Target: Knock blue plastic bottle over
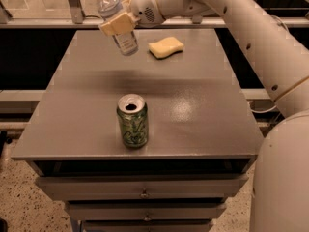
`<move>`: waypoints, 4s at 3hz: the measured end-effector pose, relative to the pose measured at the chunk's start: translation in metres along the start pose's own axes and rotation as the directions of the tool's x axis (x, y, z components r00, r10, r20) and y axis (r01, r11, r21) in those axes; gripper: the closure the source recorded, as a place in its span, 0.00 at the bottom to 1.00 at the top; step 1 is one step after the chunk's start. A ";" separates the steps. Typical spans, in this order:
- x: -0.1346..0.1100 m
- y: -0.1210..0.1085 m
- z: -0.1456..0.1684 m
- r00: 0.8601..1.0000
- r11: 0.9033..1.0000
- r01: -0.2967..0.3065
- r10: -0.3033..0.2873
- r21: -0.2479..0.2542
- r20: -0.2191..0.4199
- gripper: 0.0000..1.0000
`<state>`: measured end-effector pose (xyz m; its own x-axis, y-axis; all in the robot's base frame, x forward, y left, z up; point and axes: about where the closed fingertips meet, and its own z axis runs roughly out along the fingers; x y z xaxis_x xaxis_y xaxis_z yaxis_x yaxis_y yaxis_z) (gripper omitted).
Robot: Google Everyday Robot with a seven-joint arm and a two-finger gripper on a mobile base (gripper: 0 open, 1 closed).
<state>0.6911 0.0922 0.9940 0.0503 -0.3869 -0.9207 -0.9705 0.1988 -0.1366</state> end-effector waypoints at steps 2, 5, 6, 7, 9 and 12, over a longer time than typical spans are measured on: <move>0.070 0.064 -0.033 0.892 0.979 0.025 -0.113 -0.202 -0.438 0.96; 0.129 0.080 0.023 0.758 0.983 -0.035 -0.093 -0.182 -0.646 0.04; 0.135 0.081 0.035 0.743 0.983 -0.036 -0.096 -0.183 -0.663 0.00; 0.137 0.083 0.040 0.734 0.983 -0.038 -0.095 -0.181 -0.673 0.00; 0.130 0.074 -0.011 0.809 0.997 -0.037 -0.012 -0.072 -0.588 0.00; 0.133 0.042 -0.154 0.949 0.966 -0.070 0.141 0.249 -0.281 0.00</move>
Offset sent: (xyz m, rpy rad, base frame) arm -0.0890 -0.0714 -0.0746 -0.6475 0.1361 0.1858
